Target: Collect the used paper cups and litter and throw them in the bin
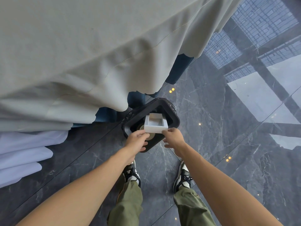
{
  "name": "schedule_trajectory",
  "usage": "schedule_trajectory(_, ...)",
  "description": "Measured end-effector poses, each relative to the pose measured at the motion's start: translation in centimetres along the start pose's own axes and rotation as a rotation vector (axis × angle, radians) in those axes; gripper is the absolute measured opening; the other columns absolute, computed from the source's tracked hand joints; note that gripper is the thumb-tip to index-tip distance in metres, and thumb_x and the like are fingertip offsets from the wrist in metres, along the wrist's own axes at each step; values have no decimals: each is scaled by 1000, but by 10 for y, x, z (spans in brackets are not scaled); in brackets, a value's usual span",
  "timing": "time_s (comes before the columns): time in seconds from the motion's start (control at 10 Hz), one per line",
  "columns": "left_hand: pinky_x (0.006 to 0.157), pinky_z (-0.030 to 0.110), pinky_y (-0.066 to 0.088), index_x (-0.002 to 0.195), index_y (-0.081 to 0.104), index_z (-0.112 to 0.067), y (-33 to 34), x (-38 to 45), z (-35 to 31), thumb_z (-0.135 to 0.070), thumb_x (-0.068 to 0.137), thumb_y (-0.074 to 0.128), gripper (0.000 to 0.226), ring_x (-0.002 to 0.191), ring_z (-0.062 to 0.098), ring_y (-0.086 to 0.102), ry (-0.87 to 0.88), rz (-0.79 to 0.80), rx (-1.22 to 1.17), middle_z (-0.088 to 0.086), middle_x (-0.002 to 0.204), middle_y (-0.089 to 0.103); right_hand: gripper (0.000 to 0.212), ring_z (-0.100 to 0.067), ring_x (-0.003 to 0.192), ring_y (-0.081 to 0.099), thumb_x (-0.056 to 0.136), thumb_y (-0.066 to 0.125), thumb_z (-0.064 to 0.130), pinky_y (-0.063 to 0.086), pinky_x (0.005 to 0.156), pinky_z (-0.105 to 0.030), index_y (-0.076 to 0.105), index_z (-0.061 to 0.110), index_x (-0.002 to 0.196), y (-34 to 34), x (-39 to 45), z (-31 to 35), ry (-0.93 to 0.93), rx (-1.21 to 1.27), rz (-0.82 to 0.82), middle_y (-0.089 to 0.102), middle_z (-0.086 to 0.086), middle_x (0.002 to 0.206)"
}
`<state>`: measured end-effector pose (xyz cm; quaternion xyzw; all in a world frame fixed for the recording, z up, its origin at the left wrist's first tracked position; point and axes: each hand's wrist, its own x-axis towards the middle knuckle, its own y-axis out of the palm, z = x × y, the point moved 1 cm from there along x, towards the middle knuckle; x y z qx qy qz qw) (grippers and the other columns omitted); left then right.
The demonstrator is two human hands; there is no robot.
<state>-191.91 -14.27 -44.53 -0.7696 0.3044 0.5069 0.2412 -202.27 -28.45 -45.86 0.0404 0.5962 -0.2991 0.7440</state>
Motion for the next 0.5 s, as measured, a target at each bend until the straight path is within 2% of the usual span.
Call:
schedule_trajectory(0.1,85,29,55,147,57,-21,1,-18,-19,-24,102,62,46,113,19,66,89,-15,184,-3,129,67,42,-15,81,61,101,52,22,60,79,-38,54,9,140,-4,-12,2,-65,-135,11,63,-3,103)
schedule_trajectory(0.2,85,28,46,146,58,-19,1,-34,-34,-22,102,60,44,117,19,63,170,-31,349,-2,138,66,46,-12,81,61,101,51,23,55,66,-28,49,9,145,-9,-30,10,-155,-303,21,63,-5,117)
schedule_trajectory(0.3,92,28,42,151,52,-16,-5,-69,-60,-21,105,58,47,134,26,57,262,-32,556,6,147,60,50,-25,101,65,99,50,28,58,82,-39,47,12,147,-20,-62,28,-313,-615,35,61,-12,133)
schedule_trajectory(0.4,104,34,45,154,48,-19,-9,-98,-84,-27,103,59,53,139,28,54,330,-43,681,6,153,56,48,-33,119,58,100,49,31,53,98,-48,49,14,144,-34,-91,50,-413,-863,-4,57,-14,137)
schedule_trajectory(0.5,100,50,56,141,58,-21,-14,-144,-116,-38,95,58,49,119,31,66,470,-80,874,7,136,67,45,-36,128,48,99,49,32,42,105,-50,51,16,140,-54,-140,84,-514,-1098,-86,53,-12,140)
